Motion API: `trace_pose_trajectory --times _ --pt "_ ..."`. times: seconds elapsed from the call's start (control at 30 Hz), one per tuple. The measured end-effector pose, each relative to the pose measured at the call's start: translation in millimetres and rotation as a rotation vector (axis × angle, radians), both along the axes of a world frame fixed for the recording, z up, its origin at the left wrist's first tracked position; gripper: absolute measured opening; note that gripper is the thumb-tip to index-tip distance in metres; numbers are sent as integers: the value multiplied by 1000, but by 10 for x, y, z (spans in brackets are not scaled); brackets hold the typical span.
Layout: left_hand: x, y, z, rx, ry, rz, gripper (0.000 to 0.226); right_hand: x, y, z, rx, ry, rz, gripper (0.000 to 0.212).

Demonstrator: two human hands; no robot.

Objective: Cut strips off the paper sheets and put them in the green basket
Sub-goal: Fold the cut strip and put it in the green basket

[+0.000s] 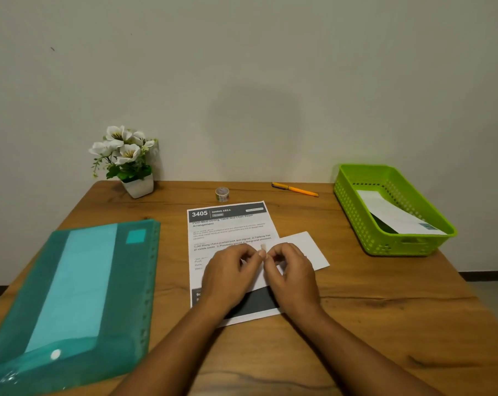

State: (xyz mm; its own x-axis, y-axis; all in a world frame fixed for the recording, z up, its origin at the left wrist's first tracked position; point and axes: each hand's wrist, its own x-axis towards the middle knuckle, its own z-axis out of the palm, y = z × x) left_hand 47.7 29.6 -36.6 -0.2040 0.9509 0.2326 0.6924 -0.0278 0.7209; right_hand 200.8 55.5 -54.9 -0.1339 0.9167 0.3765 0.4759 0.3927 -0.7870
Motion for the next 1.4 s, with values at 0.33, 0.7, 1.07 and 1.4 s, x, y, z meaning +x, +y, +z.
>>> trace_pose_trajectory --times 0.33,0.7,1.07,1.4 --pt "-46 -77 -82 25 -127 -118 30 -19 -26 -13 79 -77 46 10" --pt "-57 -84 -72 7 -208 -30 23 -10 -18 -19 93 -92 121 4" --pt "-49 -99 -77 7 -158 -17 28 7 24 28 -27 54 5 6" --pt "-43 -100 -124 -65 394 -115 49 307 213 190 -334 372 -184 14"
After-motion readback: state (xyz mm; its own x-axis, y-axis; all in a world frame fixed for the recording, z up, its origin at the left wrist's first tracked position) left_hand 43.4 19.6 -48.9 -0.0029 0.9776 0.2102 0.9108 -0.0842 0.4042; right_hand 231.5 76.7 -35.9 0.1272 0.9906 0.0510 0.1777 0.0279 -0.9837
